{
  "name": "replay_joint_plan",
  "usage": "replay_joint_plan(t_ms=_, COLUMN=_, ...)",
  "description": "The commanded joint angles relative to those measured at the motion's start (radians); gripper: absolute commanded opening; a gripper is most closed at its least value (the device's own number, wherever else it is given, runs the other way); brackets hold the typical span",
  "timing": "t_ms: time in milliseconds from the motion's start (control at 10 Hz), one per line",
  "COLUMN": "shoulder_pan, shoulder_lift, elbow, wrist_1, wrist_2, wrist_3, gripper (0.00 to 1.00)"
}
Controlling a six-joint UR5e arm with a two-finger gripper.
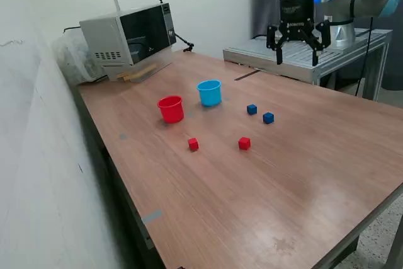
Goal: Place red objects in the red bin, and blue objects in the blue bin.
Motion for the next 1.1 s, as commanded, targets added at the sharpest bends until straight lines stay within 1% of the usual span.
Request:
replay_joint_plan(t_ms=0, shoulder_pan=0.075, shoulder_lift=0.206, elbow=-0.092, wrist_1=-0.086, wrist_2=0.003, wrist_3=-0.002, gripper=1.0)
replay_joint_plan(t_ms=100, shoulder_pan=0.089, shoulder_lift=0.257, elbow=-0.155, wrist_1=-0.086, wrist_2=0.0, wrist_3=-0.005, gripper=1.0)
replay_joint_plan(t_ms=300, shoulder_pan=0.085, shoulder_lift=0.281, elbow=-0.239, wrist_1=-0.082, wrist_2=0.0, wrist_3=-0.055, gripper=1.0)
replay_joint_plan(t_ms=400, shoulder_pan=0.038, shoulder_lift=0.296, elbow=-0.273, wrist_1=-0.082, wrist_2=0.005, wrist_3=-0.058, gripper=1.0)
replay_joint_plan(t_ms=600, shoulder_pan=-0.038, shoulder_lift=0.33, elbow=-0.296, wrist_1=-0.091, wrist_2=0.011, wrist_3=-0.098, gripper=1.0)
replay_joint_plan(t_ms=700, shoulder_pan=-0.061, shoulder_lift=0.342, elbow=-0.298, wrist_1=-0.094, wrist_2=0.01, wrist_3=-0.112, gripper=1.0)
replay_joint_plan(t_ms=800, shoulder_pan=-0.082, shoulder_lift=0.363, elbow=-0.312, wrist_1=-0.092, wrist_2=0.011, wrist_3=-0.135, gripper=1.0)
replay_joint_plan(t_ms=1000, shoulder_pan=-0.093, shoulder_lift=0.393, elbow=-0.32, wrist_1=-0.092, wrist_2=0.01, wrist_3=-0.14, gripper=1.0)
